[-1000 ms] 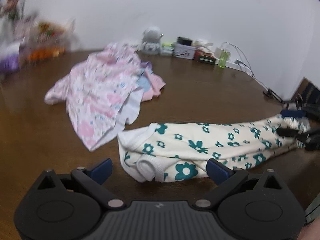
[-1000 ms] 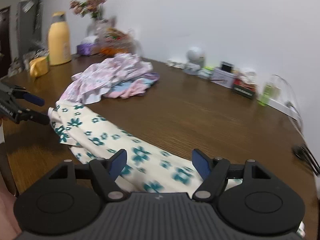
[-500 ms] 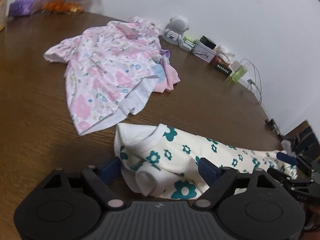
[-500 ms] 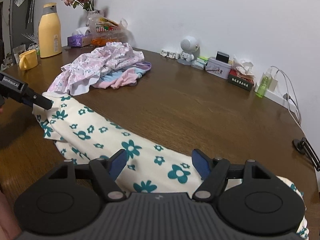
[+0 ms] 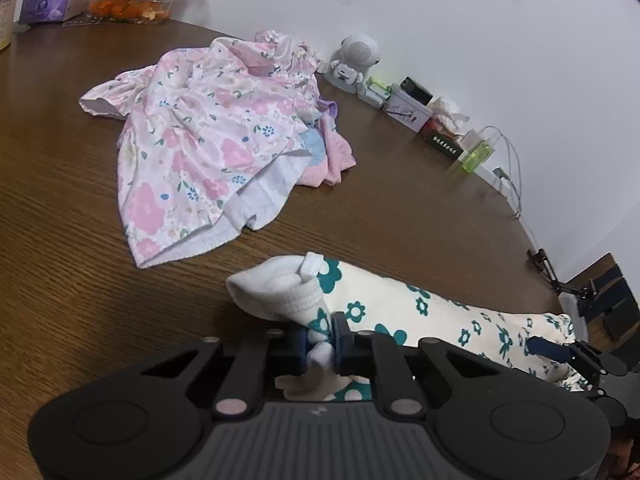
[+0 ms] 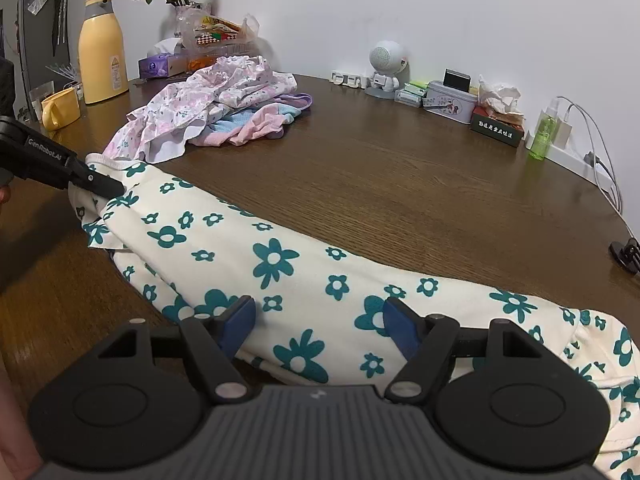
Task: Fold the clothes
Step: 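Grasp the strip end with the left tool while the right tool lifts the other end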
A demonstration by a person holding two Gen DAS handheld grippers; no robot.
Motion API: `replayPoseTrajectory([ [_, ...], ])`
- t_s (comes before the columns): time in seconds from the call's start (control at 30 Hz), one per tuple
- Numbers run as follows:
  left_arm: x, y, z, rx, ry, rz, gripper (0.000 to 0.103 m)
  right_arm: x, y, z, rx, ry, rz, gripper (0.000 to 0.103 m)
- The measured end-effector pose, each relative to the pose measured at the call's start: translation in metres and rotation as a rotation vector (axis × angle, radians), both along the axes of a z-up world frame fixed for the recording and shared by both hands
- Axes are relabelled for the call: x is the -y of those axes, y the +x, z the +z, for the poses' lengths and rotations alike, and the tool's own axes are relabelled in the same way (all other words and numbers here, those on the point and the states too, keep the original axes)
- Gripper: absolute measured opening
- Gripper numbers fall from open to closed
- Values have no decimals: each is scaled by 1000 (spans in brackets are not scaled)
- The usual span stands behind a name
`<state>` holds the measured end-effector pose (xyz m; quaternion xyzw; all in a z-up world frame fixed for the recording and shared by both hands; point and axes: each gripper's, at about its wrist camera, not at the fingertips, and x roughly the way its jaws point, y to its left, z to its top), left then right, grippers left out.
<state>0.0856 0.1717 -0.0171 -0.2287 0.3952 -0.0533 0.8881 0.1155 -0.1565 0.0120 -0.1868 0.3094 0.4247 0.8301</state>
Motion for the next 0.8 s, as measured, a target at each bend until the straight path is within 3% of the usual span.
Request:
replayPoseTrajectory([
  [0.3,-2,-3,12,48,29,-27,9,-19,-8,23,46,24,112,72],
  [0.4,-3,-6,19,73,64,-33,9,-37,-11,24,51,13,178,63],
  [0.47,-1,-7,26,91,107,-47,9,-53,-14,22,41,5,229,50],
  [0.57,2,-8,37,119,171,-68,9,-78,-20,15,37,-13,311,43],
  [0.8,10,-11,62,182,321,-116,8,-127,-41,2,87,-85,442,43],
])
